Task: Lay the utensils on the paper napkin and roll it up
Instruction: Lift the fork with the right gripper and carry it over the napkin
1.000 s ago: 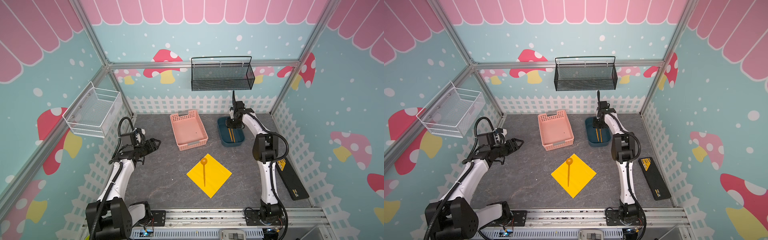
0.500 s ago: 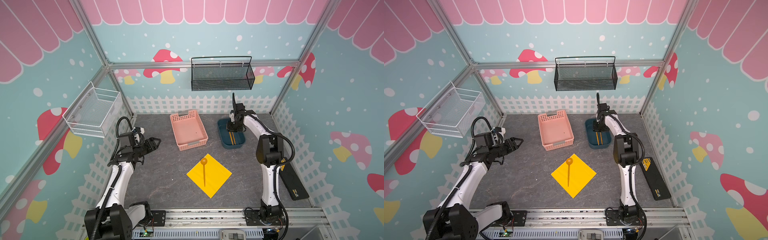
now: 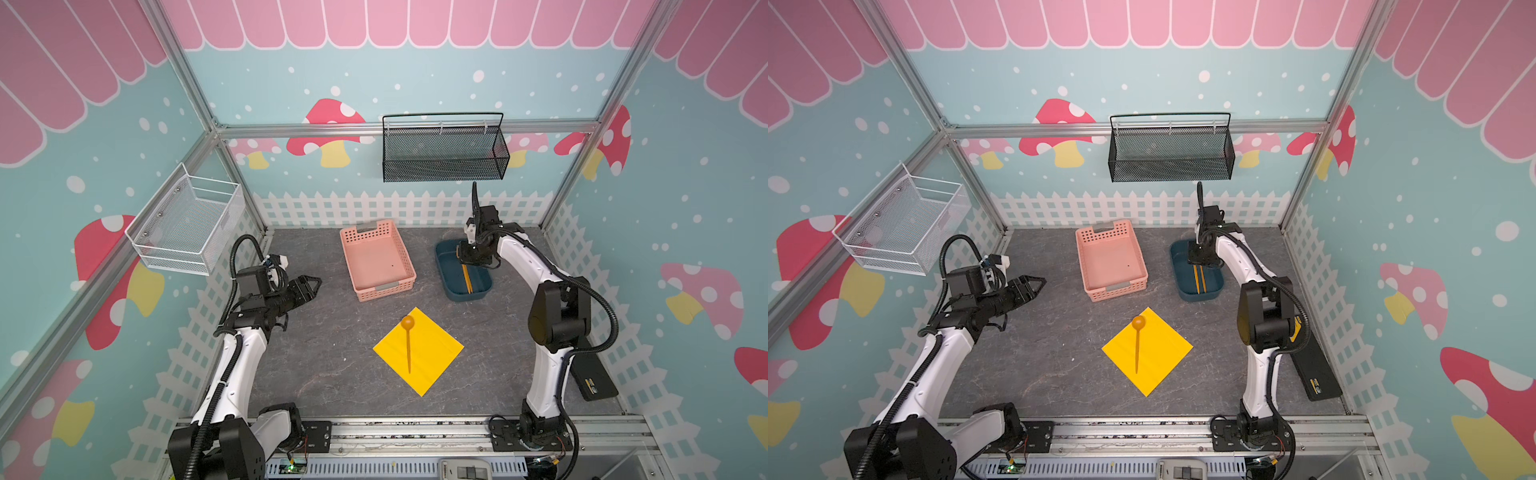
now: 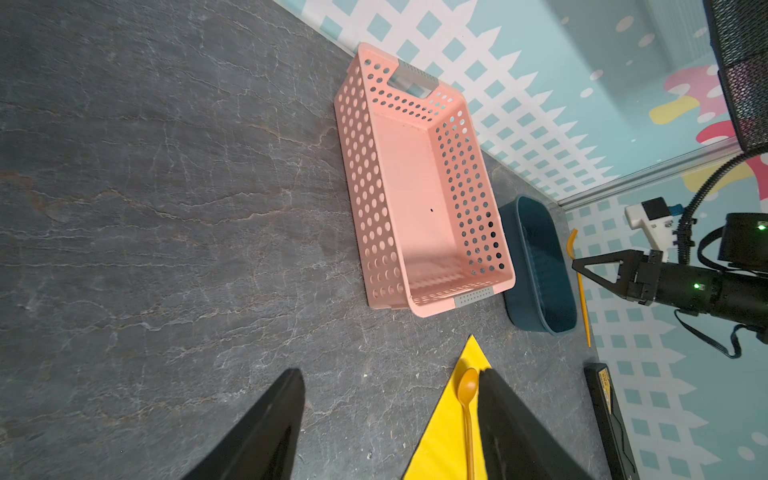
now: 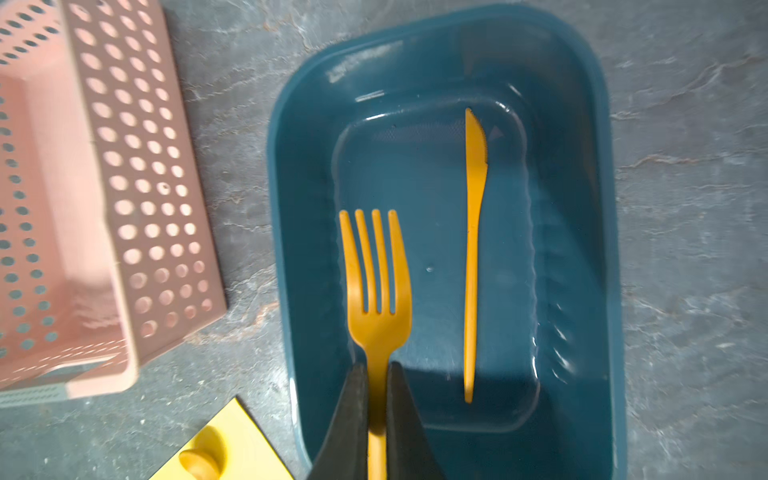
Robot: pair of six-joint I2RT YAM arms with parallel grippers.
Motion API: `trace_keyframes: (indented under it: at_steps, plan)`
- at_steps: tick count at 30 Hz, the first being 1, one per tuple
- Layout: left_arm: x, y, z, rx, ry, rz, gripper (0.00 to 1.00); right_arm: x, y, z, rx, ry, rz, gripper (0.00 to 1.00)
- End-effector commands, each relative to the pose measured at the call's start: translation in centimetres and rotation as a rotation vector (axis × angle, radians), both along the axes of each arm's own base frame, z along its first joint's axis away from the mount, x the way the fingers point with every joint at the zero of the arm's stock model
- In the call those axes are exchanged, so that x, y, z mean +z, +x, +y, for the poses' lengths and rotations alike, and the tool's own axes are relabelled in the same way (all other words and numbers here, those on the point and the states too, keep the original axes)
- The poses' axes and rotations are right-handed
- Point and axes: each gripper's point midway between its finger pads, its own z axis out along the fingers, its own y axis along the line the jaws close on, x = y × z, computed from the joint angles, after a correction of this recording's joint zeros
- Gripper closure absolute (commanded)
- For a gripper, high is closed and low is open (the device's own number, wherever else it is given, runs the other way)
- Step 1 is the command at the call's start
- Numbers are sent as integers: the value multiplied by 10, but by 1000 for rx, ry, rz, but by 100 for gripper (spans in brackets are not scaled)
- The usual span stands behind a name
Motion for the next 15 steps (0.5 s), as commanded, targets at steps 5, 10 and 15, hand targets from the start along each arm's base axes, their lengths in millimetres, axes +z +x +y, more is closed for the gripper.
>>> trace_keyframes:
  at_steps: [5, 10, 15]
  plan:
    - [4, -2, -1, 0, -11, -22, 32, 34, -28, 16, 2, 30, -53, 96]
    - [6, -1, -1, -2, -18, -28, 32, 31, -54, 31, -6, 44, -42, 96]
    - [9, -2, -2, -6, -14, -36, 32, 17, -87, 52, -23, 58, -12, 96]
